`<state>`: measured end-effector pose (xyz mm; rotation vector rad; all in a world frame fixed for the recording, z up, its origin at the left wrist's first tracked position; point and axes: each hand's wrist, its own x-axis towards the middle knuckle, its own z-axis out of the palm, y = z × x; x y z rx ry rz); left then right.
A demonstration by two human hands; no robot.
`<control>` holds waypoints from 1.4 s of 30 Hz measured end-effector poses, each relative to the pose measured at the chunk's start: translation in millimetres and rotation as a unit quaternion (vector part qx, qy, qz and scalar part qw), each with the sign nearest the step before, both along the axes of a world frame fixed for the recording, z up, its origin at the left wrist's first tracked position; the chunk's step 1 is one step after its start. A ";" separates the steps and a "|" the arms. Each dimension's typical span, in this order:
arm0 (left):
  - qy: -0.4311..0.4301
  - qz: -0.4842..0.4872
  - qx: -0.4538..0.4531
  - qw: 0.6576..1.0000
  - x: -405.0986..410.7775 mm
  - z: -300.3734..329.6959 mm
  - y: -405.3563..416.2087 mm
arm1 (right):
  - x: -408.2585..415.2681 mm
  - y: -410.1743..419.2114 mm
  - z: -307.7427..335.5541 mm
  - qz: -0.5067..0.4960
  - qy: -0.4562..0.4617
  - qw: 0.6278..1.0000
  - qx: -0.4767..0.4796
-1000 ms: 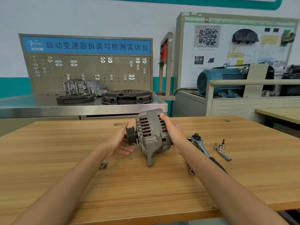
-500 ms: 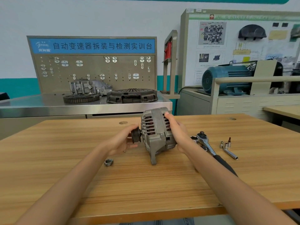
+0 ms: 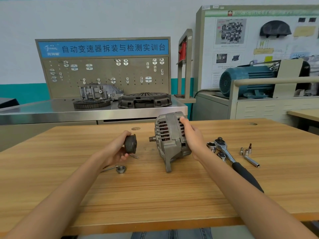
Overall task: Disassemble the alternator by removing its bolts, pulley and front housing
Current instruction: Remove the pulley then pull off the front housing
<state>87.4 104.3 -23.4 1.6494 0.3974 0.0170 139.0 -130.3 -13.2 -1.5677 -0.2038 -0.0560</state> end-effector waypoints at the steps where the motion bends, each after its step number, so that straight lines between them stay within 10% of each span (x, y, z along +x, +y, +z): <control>1: -0.025 0.003 0.075 0.997 -3.1 2.7 2.7 | 0.5 0.1 -0.1 0.001 0.000 1.000 -0.001; 7: -0.095 0.046 0.485 0.868 -11.5 9.4 22.2 | 2.1 0.6 -1.5 -0.009 -0.005 1.000 -0.008; 12: -0.033 0.115 0.574 0.810 -8.6 -2.5 54.9 | -0.2 -0.1 -0.6 -0.005 -0.004 1.000 -0.012; 18: 0.039 0.094 0.537 0.837 -2.1 -21.1 76.6 | -0.5 0.4 0.1 0.002 0.015 1.000 -0.007; 22: 0.029 0.108 0.659 0.744 -9.1 1.4 41.8 | -5.2 4.7 4.1 0.000 0.049 0.999 0.004; 25: -0.178 0.067 0.432 0.882 -17.2 23.6 -23.5 | -18.3 8.8 4.0 -0.050 0.084 0.994 -0.040; 28: -0.187 -0.067 0.130 0.971 -24.2 25.8 -81.9 | -36.4 -5.5 6.6 0.060 0.133 0.988 -0.052; 34: -0.260 0.059 0.111 0.957 -9.3 1.1 -122.8 | -28.4 -52.7 23.5 -0.115 -0.079 0.955 -0.261; 42: -0.291 0.129 0.045 0.947 12.9 -2.1 -115.1 | 8.3 -13.4 17.6 0.006 0.040 0.990 -0.134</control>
